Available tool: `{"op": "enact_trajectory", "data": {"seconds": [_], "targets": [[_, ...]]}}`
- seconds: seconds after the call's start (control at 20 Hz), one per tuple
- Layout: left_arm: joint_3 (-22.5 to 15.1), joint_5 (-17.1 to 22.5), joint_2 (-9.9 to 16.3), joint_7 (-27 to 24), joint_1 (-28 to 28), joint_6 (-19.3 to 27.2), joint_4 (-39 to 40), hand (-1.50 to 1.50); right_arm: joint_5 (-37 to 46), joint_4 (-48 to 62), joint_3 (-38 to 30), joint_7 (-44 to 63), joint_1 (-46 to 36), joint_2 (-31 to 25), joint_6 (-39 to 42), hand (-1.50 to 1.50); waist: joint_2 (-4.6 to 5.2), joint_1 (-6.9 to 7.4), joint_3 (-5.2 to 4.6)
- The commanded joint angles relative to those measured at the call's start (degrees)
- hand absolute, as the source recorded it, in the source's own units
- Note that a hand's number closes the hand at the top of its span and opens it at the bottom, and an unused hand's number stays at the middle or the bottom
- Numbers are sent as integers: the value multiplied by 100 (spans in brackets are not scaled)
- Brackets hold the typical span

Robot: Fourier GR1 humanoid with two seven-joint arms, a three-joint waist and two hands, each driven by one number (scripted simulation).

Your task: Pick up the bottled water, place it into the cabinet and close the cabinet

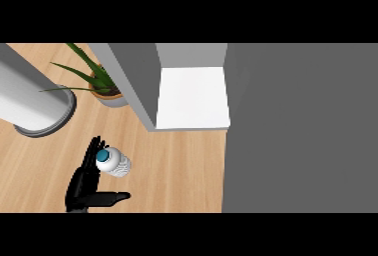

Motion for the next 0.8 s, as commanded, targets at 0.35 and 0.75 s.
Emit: {"op": "enact_trajectory", "data": {"seconds": [0.35, 0.75], "targets": [[391, 178, -238, -1186, -972, 24, 1940, 150, -139, -868, 63, 261, 428, 27, -16, -150, 11, -18, -3], [465, 432, -306, -1353, -1072, -396, 2087, 150, -4, -669, 46, 88, 308, -3, 14, -150, 5, -3, -1]]}}
